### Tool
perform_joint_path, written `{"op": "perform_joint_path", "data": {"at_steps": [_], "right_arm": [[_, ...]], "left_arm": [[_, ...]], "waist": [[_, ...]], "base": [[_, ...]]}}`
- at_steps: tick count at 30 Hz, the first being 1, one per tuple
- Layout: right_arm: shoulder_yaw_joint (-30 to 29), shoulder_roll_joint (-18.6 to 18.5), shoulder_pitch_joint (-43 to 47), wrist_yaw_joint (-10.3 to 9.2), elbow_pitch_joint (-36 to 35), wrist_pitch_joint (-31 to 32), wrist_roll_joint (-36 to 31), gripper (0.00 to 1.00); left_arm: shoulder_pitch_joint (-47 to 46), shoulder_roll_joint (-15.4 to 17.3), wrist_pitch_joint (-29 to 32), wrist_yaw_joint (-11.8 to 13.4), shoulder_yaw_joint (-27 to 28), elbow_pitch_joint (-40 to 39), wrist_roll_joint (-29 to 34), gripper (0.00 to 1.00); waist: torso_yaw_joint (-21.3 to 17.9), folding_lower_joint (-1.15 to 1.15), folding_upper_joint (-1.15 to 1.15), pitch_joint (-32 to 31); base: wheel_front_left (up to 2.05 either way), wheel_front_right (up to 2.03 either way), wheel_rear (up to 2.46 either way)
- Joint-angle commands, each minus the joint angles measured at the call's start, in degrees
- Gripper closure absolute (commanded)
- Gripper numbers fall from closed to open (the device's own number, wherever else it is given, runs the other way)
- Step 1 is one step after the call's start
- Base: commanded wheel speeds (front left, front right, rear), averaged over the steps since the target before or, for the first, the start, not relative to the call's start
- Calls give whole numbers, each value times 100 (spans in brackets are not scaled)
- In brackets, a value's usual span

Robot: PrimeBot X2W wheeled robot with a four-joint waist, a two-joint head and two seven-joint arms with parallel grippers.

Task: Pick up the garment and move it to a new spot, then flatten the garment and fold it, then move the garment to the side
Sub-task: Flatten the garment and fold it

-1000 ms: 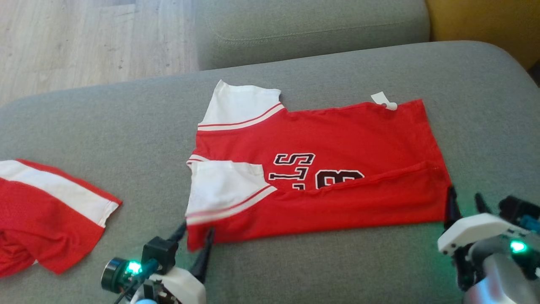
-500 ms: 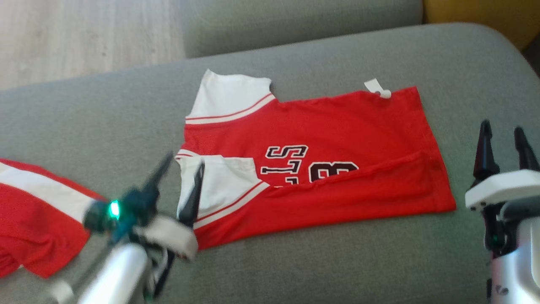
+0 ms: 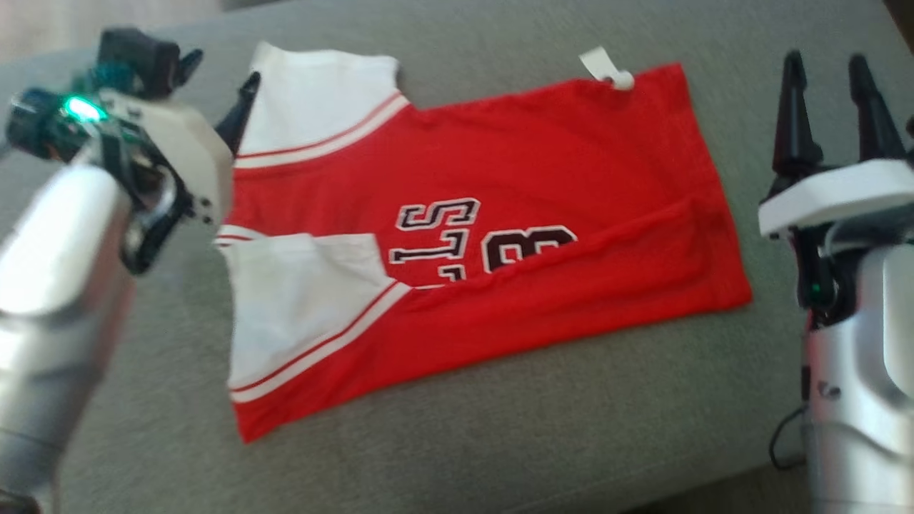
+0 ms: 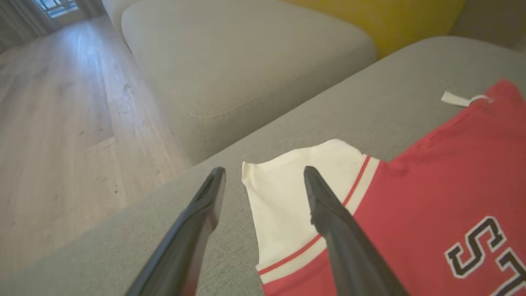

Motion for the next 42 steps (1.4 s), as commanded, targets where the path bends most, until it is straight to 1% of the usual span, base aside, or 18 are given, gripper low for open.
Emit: {"op": "perform_joint_path", "data": {"at_steps": [1,6,10,14,18,24,28,29,30,32,35,39,40,42], "right_arm": [[166,-21,-203,39,-171,-54,55,0],[430,-21,-489,39,-198,-180,231,0],[581,-21,-705,39,-259,-241,288,0],[707,-21,-878,39,-348,-267,369,0],[789,-21,-948,39,-421,-284,409,0],[739,-21,-951,39,-406,-306,396,0],[742,-21,-948,39,-407,-320,395,0],[720,-21,-958,39,-417,-313,386,0],[706,-21,-964,39,-423,-310,381,0],[674,-21,-974,39,-431,-303,358,0],[612,-21,-991,39,-418,-267,277,0],[597,-21,-1066,39,-351,-139,46,0],[597,-21,-1066,39,-351,-139,46,0],[596,-21,-1119,39,-281,-40,-148,0]], "left_arm": [[-341,306,121,-8,81,-97,-93,0],[-1047,745,730,-11,-519,234,-734,0],[-1484,998,855,-12,-781,547,-1035,0],[-1815,1173,908,-12,-979,913,-1186,0],[-2008,1220,970,-12,-1092,1169,-1482,0],[-2184,1261,1156,-13,-1309,1358,-1856,0],[-2221,1277,1525,-13,-1447,1480,-2164,0],[-2229,1280,1775,-13,-1511,1509,-2323,32],[-2238,1283,1866,-13,-1546,1500,-2387,100],[-2254,1283,1959,-13,-1610,1459,-2490,100],[-2284,1231,1769,-13,-1653,1409,-2552,100],[-2305,1097,1112,-13,-1701,1275,-2526,100],[-2305,1097,1112,-13,-1701,1275,-2526,100],[-2306,1004,674,-13,-1769,1146,-2450,100]], "waist": [[-319,-2,0,324],[-618,-2,0,763],[-810,-2,0,1048],[-986,-2,0,1280],[-1099,-2,0,1436],[-1168,-2,0,1556],[-1200,-2,0,1589],[-1202,-2,0,1598],[-1197,-2,0,1602],[-1174,-2,0,1602],[-1077,-2,0,1554],[-874,-2,0,1396],[-874,-2,0,1396],[-718,-2,0,1281]], "base": [[0,0,0],[0,0,0],[0,0,0],[0,0,0],[0,0,0],[0,0,0],[0,0,0],[0,0,0],[0,0,0],[0,0,0],[0,0,0],[0,0,0],[0,0,0],[0,0,0]]}}
